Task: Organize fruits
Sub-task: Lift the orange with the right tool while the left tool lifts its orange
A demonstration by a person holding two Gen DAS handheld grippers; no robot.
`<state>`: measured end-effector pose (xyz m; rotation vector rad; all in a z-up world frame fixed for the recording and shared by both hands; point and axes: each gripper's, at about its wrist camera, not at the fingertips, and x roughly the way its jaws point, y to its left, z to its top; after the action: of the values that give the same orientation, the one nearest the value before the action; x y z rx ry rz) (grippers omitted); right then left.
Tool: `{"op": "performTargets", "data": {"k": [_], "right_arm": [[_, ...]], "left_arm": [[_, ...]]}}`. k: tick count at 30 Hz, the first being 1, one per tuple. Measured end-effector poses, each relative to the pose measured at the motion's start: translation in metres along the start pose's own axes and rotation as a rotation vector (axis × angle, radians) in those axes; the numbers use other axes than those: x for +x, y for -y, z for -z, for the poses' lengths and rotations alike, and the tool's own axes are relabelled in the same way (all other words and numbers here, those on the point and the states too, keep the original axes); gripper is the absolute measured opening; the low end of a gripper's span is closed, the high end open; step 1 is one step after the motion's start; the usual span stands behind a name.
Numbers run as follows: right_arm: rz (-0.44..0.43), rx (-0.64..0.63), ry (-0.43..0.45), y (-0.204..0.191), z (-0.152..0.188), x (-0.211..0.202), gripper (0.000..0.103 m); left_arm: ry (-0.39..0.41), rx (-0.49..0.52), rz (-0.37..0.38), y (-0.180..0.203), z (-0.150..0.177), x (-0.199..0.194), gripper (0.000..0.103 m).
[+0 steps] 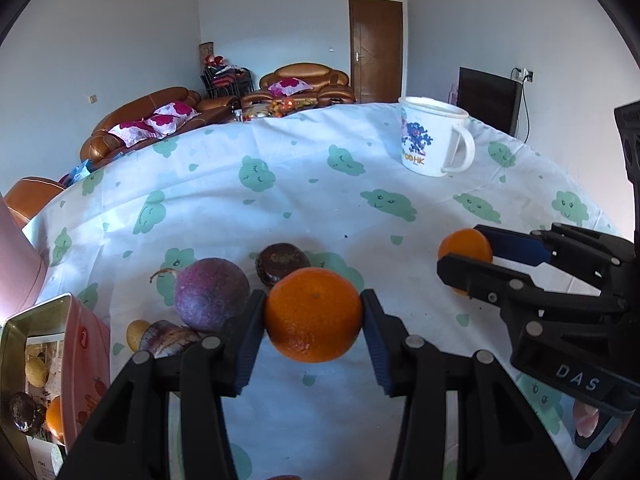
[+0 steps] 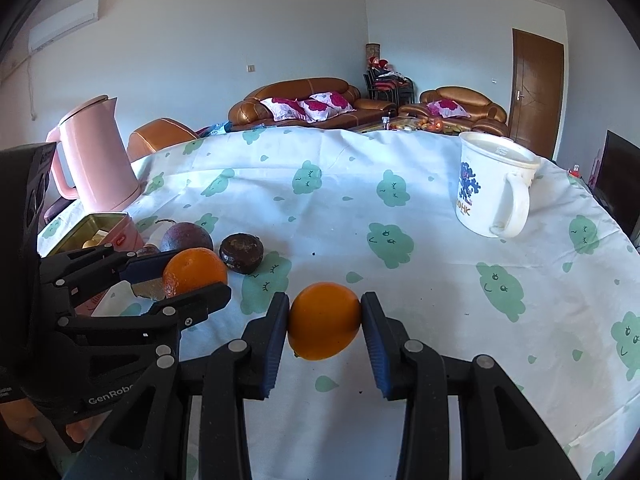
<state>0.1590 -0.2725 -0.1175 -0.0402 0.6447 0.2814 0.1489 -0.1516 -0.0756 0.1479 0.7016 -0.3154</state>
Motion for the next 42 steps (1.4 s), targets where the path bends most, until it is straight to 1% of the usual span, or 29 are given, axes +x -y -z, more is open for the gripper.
{"op": "performTargets", "data": {"k": [13,42], "right_arm": [[0.004,-0.026,0.062,-0.005,0.001,-0.012,0.039],[-0.017,-0.046,0.178,-0.007,0.004,-0.032,0.039]], "left_arm": [[0.057,-0.017,-0.016,-0.004,0.001,-0.011,0.049],[0.181,-0.036,-0.074,-0.006,0.005,-0.034,0.049]]}}
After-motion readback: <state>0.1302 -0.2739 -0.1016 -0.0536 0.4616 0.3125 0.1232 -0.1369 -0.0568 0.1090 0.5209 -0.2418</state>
